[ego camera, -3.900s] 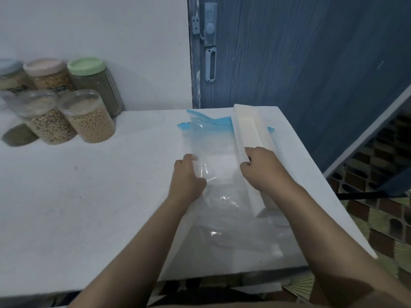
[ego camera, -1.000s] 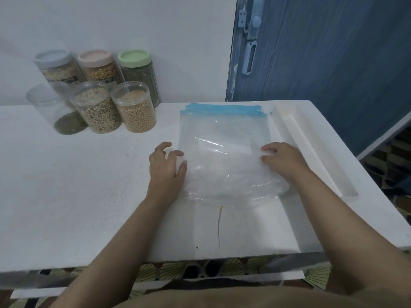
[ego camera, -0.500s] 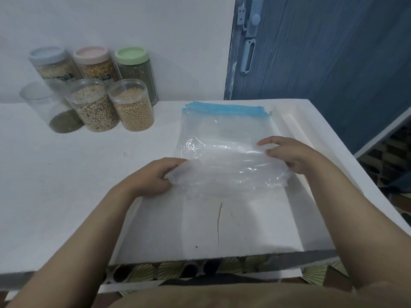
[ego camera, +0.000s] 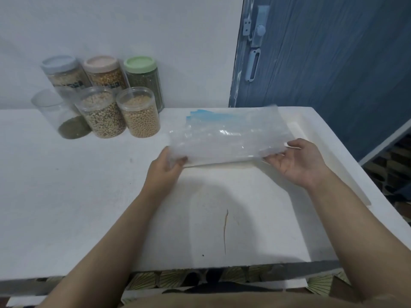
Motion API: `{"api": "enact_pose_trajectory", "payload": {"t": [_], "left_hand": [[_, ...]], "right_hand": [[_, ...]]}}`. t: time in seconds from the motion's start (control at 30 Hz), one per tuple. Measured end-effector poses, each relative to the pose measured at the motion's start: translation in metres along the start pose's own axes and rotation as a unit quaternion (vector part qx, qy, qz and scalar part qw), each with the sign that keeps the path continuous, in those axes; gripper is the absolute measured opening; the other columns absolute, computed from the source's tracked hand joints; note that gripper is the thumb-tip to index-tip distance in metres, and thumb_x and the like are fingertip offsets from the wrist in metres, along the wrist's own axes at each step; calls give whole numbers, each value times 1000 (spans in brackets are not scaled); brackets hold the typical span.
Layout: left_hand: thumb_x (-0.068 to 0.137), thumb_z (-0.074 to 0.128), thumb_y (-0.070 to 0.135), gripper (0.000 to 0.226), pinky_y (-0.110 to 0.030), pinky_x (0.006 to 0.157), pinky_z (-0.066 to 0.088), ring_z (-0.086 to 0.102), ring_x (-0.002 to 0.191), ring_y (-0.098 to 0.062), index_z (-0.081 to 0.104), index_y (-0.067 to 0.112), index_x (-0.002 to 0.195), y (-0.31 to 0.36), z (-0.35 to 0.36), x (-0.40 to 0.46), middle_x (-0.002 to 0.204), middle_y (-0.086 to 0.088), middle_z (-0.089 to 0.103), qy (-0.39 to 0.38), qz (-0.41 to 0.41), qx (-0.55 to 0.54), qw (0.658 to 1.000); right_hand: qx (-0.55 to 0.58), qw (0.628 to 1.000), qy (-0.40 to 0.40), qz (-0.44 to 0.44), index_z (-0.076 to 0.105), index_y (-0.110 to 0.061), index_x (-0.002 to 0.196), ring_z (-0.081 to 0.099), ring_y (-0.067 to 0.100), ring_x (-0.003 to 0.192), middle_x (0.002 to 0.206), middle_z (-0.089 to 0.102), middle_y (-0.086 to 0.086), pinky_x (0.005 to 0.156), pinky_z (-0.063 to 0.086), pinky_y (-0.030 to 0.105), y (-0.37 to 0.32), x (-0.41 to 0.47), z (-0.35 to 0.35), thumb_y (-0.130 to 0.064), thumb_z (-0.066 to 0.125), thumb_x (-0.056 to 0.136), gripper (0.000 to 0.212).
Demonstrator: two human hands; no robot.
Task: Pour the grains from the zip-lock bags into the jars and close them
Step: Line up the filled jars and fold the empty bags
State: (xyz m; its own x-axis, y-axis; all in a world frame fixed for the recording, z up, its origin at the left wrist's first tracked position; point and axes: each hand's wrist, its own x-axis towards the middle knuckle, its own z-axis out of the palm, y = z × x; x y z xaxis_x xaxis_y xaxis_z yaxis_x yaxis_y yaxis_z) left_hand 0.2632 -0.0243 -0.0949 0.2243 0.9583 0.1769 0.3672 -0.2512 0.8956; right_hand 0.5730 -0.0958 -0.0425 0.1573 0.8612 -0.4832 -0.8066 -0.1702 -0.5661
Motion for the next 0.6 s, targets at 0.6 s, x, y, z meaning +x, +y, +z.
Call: {"api": "enact_pose_trajectory", "payload": {"t": [0.6], "left_hand": [[99,51,40,57,-39,78,40,57,113,-41,27,12,142,20,47,89,130,-18,53,19,-121,267,956]], "right_hand": [[-732,562,251,-291,28,-36,147,59,33,96,123,49,12,76,45,35,32,44,-10,-21,56,94,62]]}}
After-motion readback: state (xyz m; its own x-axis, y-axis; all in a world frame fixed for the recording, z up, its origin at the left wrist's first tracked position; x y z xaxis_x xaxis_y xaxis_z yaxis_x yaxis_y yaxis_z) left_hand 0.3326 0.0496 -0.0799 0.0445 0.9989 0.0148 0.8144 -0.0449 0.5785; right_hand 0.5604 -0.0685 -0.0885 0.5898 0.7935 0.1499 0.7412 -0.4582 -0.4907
